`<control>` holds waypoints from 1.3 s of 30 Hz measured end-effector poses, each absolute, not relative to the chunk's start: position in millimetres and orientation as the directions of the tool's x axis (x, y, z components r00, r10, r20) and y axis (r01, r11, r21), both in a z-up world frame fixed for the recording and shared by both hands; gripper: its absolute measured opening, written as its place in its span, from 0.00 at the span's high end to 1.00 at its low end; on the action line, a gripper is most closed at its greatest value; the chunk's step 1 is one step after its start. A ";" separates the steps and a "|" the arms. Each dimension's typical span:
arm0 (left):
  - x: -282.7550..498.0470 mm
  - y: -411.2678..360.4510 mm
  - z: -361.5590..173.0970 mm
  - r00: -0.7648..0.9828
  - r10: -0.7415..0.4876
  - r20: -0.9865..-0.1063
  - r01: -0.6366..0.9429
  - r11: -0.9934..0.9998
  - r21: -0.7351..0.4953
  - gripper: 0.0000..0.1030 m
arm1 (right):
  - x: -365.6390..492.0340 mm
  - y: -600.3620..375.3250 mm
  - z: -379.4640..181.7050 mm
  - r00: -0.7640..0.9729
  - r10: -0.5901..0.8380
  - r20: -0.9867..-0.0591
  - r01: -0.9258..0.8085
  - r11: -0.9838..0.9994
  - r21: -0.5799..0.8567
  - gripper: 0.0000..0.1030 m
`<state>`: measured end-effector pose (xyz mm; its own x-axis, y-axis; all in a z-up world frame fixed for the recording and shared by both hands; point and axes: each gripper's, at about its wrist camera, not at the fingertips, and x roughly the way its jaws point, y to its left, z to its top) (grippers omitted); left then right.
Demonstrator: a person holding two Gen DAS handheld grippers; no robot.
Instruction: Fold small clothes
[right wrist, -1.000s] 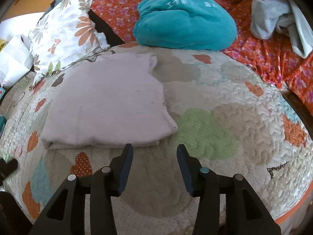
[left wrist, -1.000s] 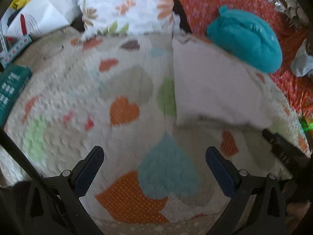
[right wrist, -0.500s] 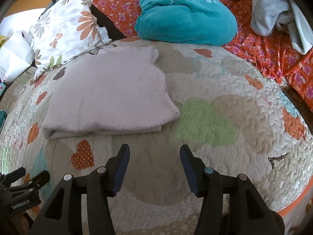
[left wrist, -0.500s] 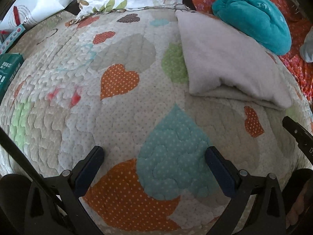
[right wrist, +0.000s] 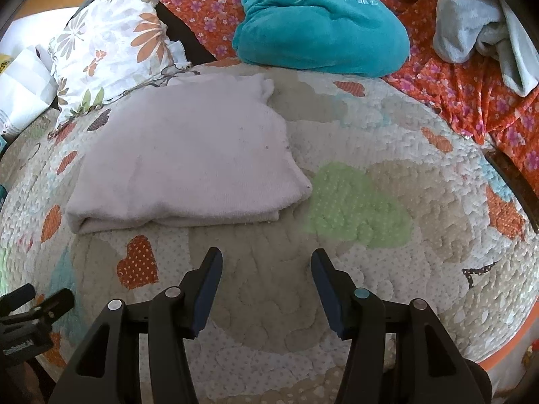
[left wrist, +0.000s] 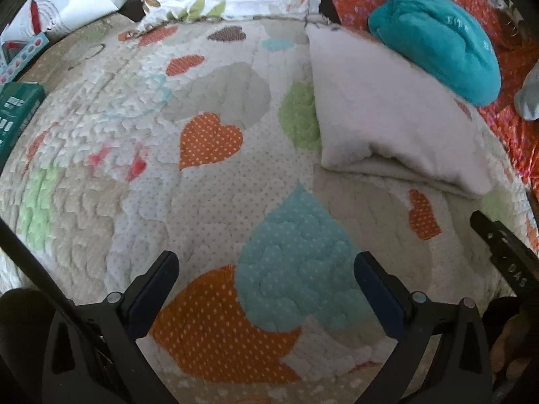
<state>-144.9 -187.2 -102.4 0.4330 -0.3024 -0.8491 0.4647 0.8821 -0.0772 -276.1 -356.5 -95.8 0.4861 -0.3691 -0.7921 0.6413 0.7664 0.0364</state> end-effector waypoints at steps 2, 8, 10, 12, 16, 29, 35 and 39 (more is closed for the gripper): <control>-152.9 -188.1 -95.1 0.456 -0.306 -0.836 0.474 0.878 -0.063 0.00 | -277.6 -356.2 -94.4 0.487 -0.376 -0.788 0.647 0.762 0.036 0.39; -167.6 -191.8 -81.4 0.462 -0.335 -0.821 0.502 0.862 -0.070 0.00 | -278.7 -356.3 -96.5 0.471 -0.373 -0.799 0.658 0.752 0.037 0.38; -171.6 -193.6 -78.7 0.462 -0.338 -0.820 0.509 0.858 -0.067 0.00 | -278.6 -356.6 -96.4 0.471 -0.374 -0.799 0.659 0.752 0.036 0.38; -174.4 -194.8 -76.9 0.473 -0.335 -0.815 0.514 0.856 -0.053 0.00 | -279.2 -355.7 -96.0 0.471 -0.376 -0.798 0.659 0.751 0.035 0.37; -178.4 -196.0 -75.3 0.490 -0.319 -0.811 0.511 0.859 -0.029 0.00 | -280.0 -354.6 -96.8 0.467 -0.373 -0.801 0.658 0.752 0.034 0.35; -179.8 -194.6 -76.2 0.523 -0.269 -0.809 0.484 0.875 0.022 0.00 | -282.5 -347.1 -99.8 0.456 -0.376 -0.807 0.650 0.760 0.013 0.32; -179.6 -193.8 -78.7 0.514 -0.262 -0.816 0.483 0.875 0.023 0.00 | -280.8 -341.9 -101.2 0.450 -0.379 -0.809 0.639 0.769 -0.005 0.31; -179.6 -194.7 -79.4 0.513 -0.259 -0.819 0.482 0.876 0.025 0.00 | -279.3 -340.5 -103.2 0.443 -0.381 -0.811 0.636 0.772 -0.015 0.30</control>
<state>-179.6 -194.7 -79.4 0.5126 -0.2590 -0.8186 0.4820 0.8758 0.0247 -279.3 -340.5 -103.2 0.4430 -0.3812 -0.8114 0.6359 0.7716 -0.0153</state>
